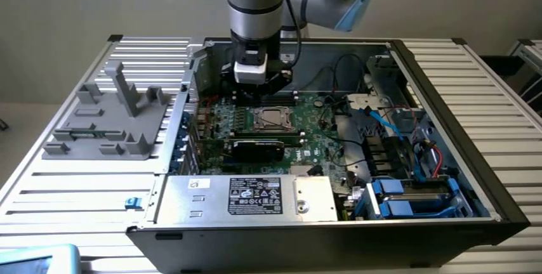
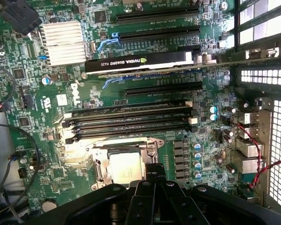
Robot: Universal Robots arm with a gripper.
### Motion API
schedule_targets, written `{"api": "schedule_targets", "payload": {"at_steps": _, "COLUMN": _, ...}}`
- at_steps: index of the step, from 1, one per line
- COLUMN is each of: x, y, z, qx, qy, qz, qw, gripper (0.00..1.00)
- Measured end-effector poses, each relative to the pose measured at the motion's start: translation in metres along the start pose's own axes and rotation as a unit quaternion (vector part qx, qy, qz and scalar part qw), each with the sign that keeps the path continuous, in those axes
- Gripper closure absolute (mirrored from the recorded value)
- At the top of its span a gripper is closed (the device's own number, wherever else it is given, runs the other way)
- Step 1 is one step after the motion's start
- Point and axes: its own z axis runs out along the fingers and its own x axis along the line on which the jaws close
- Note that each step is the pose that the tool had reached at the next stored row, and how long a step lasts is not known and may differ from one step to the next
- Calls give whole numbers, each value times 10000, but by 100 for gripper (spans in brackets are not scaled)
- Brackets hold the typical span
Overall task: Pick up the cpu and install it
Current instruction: 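Install the second cpu locking lever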
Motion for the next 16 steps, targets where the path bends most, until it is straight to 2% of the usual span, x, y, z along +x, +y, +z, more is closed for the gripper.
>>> {"api": "schedule_targets", "payload": {"at_steps": 2, "x": 3, "y": 20, "z": 12, "qx": 32, "qy": -28, "qz": 7, "qw": 10000, "gripper": 89}}
{"api": "schedule_targets", "payload": {"at_steps": 8, "x": 12, "y": 100, "z": 22, "qx": 175, "qy": -89, "qz": 15, "qw": 9998, "gripper": 89}}
{"api": "schedule_targets", "payload": {"at_steps": 9, "x": 14, "y": 111, "z": 27, "qx": 190, "qy": -100, "qz": 17, "qw": 9998, "gripper": 89}}
{"api": "schedule_targets", "payload": {"at_steps": 11, "x": 19, "y": 132, "z": 42, "qx": 207, "qy": -117, "qz": 21, "qw": 9997, "gripper": 89}}
{"api": "schedule_targets", "payload": {"at_steps": 16, "x": 37, "y": 160, "z": 104, "qx": 208, "qy": -138, "qz": 42, "qw": 9997, "gripper": 89}}
